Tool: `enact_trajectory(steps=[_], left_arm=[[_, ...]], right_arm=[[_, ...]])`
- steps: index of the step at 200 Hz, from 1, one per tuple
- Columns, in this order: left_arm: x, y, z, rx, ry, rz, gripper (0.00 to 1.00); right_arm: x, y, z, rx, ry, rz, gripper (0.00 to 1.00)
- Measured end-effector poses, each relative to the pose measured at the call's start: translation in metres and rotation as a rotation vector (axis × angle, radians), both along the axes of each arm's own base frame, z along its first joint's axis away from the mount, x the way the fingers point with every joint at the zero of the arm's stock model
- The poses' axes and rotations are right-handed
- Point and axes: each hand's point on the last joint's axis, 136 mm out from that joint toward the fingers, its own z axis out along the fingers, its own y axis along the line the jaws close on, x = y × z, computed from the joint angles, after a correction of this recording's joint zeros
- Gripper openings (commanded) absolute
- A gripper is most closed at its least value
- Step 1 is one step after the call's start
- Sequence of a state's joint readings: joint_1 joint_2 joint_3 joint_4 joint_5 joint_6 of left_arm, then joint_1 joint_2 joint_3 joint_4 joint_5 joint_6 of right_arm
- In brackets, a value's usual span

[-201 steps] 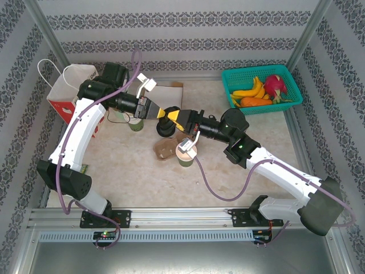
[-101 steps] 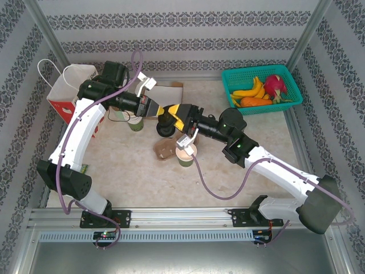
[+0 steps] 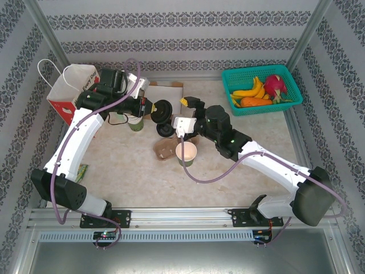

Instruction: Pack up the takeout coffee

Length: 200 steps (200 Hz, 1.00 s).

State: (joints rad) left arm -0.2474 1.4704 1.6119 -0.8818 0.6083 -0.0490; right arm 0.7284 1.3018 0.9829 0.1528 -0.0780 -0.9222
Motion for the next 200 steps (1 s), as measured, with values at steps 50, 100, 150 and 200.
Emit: enact_trajectory(steps=[50, 100, 150, 200], left_arm=[[0.013, 0.012, -0.013, 0.064, 0.016, 0.139, 0.0], [0.008, 0.001, -0.058, 0.074, 0.121, 0.213, 0.0], [-0.008, -0.026, -0.079, 0.093, 0.172, 0.244, 0.0], [-0.033, -0.047, -0.08, 0.092, 0.212, 0.273, 0.0]], right_arm=[[0.007, -0.032, 0.013, 0.356, 0.366, -0.299, 0.98], [0.024, -0.08, -0.012, 0.7, 0.663, -0.679, 0.98], [0.021, -0.112, -0.061, 0.903, 0.912, -0.944, 0.98], [0.004, -0.133, -0.104, 0.963, 1.199, -1.059, 0.98]])
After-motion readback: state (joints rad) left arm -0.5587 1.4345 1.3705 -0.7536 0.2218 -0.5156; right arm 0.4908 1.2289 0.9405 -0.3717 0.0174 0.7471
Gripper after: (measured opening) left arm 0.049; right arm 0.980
